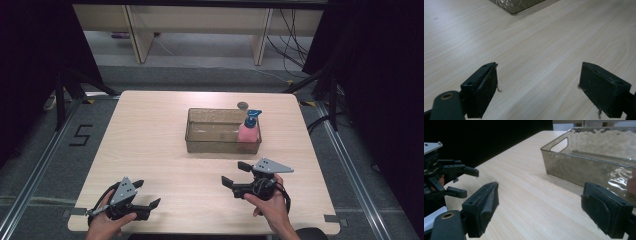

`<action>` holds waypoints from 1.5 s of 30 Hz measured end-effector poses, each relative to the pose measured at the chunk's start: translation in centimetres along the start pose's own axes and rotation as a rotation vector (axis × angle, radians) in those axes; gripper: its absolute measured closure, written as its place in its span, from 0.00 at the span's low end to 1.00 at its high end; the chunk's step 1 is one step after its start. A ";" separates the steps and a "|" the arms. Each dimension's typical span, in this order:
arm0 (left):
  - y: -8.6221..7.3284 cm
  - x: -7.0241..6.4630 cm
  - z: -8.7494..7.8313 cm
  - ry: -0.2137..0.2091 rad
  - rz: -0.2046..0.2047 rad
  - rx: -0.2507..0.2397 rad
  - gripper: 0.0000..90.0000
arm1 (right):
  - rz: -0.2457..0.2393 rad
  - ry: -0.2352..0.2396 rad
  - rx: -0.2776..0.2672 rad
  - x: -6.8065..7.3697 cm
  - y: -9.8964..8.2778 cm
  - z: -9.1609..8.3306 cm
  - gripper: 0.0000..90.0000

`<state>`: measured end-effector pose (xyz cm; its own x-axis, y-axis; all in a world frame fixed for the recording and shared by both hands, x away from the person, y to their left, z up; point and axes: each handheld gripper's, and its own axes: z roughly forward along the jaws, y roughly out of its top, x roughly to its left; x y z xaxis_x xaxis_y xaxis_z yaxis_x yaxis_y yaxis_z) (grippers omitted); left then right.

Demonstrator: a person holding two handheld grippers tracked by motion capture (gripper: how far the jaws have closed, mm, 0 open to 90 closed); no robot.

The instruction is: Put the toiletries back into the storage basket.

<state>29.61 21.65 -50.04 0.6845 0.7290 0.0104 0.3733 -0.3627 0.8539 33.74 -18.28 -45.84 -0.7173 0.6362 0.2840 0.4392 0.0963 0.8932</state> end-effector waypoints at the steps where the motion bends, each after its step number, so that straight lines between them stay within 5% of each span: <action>1: 0.0 0.0 0.0 0.000 0.000 0.000 0.16 | -0.016 -0.005 0.003 0.0 -0.1 0.0 0.17; 8: 0.0 0.0 0.0 0.000 -0.001 -0.003 0.16 | -0.015 0.006 -0.001 0.2 -0.4 -0.2 0.17; 9: 0.0 0.0 0.0 -0.001 -0.001 -0.002 0.16 | -0.045 -0.014 0.012 0.1 -0.4 -0.3 0.17; 14: 0.0 0.0 0.0 -0.001 -0.001 -0.002 0.16 | -0.003 0.001 0.034 0.5 -0.9 -0.4 0.17; 16: 0.0 0.0 0.0 -0.001 -0.001 -0.003 0.16 | -0.041 0.004 0.020 0.2 -1.1 -0.3 0.17; 18: 0.0 0.0 0.0 -0.001 0.001 -0.001 0.16 | -0.013 0.014 0.033 0.4 -1.4 -0.4 0.17; 20: 0.0 0.0 0.0 -0.001 -0.001 0.000 0.16 | -0.038 0.011 0.033 0.3 -1.6 -0.5 0.17; 26: 0.0 -0.1 0.1 -0.002 -0.004 -0.001 0.16 | 0.015 0.022 0.048 0.9 -2.3 -1.1 0.17; 29: 0.0 -0.1 0.0 -0.001 -0.003 -0.001 0.16 | -0.029 0.017 0.044 0.7 -2.5 -1.3 0.17; 30: 0.0 -0.1 0.0 -0.001 -0.003 0.000 0.16 | 0.014 0.027 0.048 1.1 -2.6 -1.4 0.17; 36: 0.0 -0.1 0.0 0.003 -0.001 0.004 0.16 | -0.038 0.021 0.047 1.2 -3.0 -1.7 0.17; 41: -0.1 -0.1 0.1 0.000 -0.002 0.003 0.16 | -0.036 0.018 0.045 1.4 -3.4 -2.0 0.17; 42: 0.0 -0.1 0.0 0.002 -0.001 0.005 0.16 | -0.002 0.025 0.065 1.7 -3.4 -2.1 0.17; 45: 0.0 -0.1 0.0 0.002 -0.002 0.005 0.16 | -0.051 0.006 0.077 1.7 -3.5 -2.3 0.17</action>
<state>29.55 21.57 -50.11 0.6826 0.7308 0.0097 0.3778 -0.3641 0.8513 29.74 -19.28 -47.69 -0.7430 0.6242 0.2415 0.4423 0.1871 0.8771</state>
